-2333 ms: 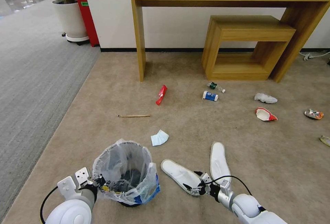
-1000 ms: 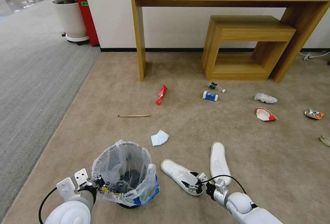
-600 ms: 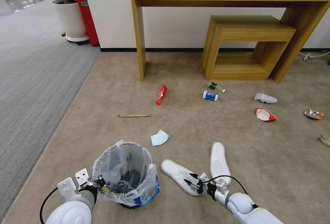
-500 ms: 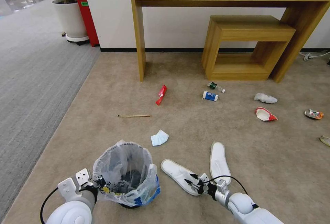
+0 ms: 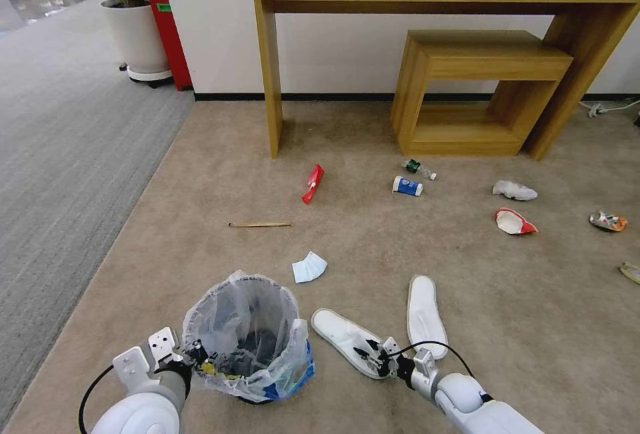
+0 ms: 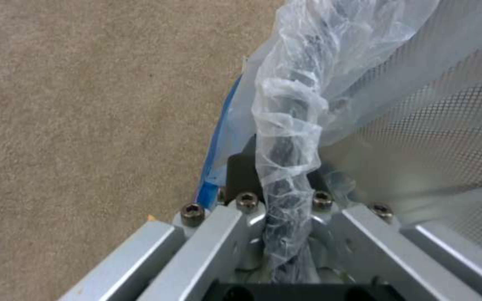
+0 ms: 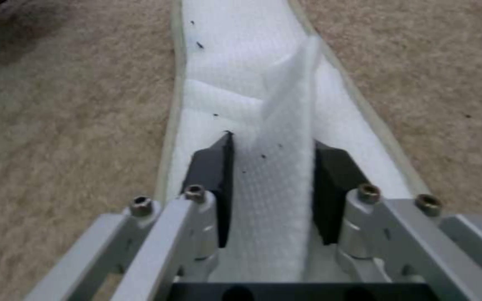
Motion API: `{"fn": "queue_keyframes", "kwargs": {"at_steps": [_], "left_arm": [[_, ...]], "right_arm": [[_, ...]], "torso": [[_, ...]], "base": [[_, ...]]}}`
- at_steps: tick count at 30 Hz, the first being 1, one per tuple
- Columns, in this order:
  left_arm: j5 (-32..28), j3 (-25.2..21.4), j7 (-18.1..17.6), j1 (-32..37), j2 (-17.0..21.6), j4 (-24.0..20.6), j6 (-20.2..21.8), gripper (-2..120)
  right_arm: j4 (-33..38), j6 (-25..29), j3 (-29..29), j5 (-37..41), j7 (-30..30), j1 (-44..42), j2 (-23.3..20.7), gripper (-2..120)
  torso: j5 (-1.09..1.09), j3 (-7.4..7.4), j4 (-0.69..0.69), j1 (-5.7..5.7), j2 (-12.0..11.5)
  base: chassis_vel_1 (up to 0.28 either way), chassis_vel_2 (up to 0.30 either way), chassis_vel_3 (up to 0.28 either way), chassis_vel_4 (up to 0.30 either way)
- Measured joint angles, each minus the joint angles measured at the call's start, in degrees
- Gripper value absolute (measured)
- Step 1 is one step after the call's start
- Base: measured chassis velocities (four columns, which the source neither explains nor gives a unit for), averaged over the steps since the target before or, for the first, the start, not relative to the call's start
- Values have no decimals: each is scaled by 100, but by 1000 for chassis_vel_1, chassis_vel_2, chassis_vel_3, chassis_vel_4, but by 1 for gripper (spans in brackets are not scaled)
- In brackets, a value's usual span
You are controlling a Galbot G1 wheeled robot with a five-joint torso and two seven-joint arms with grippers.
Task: Pick up the trash bin and place the garbage on the floor into it.
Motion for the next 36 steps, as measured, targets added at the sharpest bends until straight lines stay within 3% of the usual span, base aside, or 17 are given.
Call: {"fn": "queue_keyframes", "kwargs": {"at_steps": [4, 10, 26, 36], "left_arm": [[0, -9, 2, -3, 10, -2, 0, 0], [0, -15, 10, -39, 26, 31, 0, 0], [3, 24, 19, -77, 39, 112, 0, 0], [1, 18, 34, -148, 144, 268, 0, 0]], "right_arm": [[0, 9, -4, -3, 1, 0, 9, 21], [105, 27, 36, -12, 14, -60, -64, 0], [191, 123, 181, 18, 10, -146, -150, 0], [637, 133, 542, 179, 8, -303, -446, 0]], "torso": [[1, 0, 0, 0, 0], [3, 1, 1, 0, 0], [3, 1, 1, 0, 0], [1, 1, 1, 0, 0]], "base": [[0, 0, 0, 0], [0, 0, 0, 0], [0, 0, 0, 0], [0, 0, 0, 0]]}}
